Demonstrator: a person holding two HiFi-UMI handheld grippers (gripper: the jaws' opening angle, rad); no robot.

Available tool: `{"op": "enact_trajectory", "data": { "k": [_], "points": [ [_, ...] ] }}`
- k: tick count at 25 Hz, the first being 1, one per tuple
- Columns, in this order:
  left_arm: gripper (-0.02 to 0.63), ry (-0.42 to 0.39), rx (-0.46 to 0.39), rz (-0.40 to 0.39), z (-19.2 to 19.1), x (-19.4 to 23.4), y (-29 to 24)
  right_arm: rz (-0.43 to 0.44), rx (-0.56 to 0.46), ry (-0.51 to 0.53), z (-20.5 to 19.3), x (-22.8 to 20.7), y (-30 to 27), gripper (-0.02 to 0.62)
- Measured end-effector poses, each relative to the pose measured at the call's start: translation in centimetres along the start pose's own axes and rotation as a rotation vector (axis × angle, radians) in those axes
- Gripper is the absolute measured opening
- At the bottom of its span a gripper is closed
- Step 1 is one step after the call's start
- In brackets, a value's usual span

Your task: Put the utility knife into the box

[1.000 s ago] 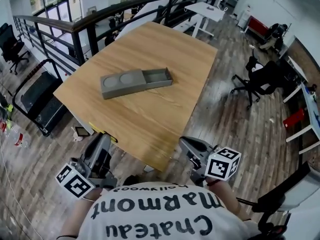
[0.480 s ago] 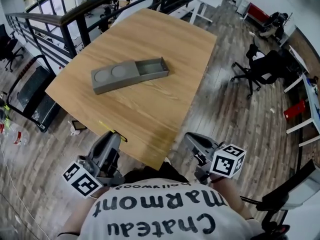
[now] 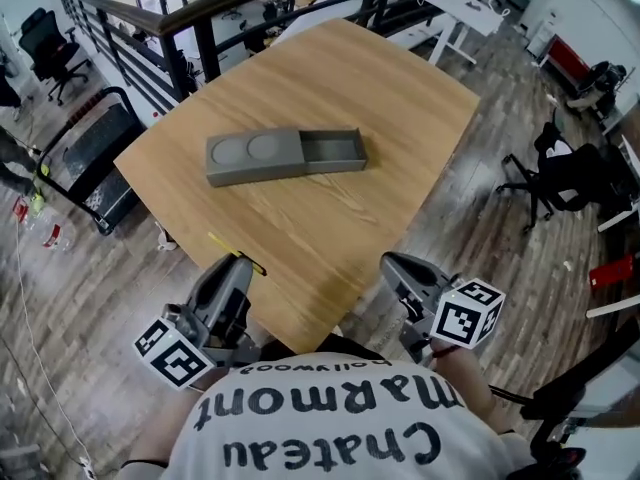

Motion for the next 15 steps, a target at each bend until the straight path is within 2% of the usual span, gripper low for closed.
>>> {"op": "enact_trajectory", "data": {
  "k": [8,15],
  "points": [
    [0.061,-0.006,-0.026,0.062,-1.5,-0.3,-2.1,0.03,0.098,0.137,1.5,-2.8,-1.5,0.011],
    [0.061,-0.006,-0.042,0.102,-3.3,-0.6,-4.4,0.076,0.146,0.15,2.2,-5.7,-1.9,0.011]
  ]
}}
Point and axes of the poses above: the fingertips, and each gripper's own axes: y backward along the fingers, x to its left, z out of its top, the point moved 8 cm from there along y, backward along the fingers, and after that the axes turned 1 degree about -z, right-handed, at the moved point
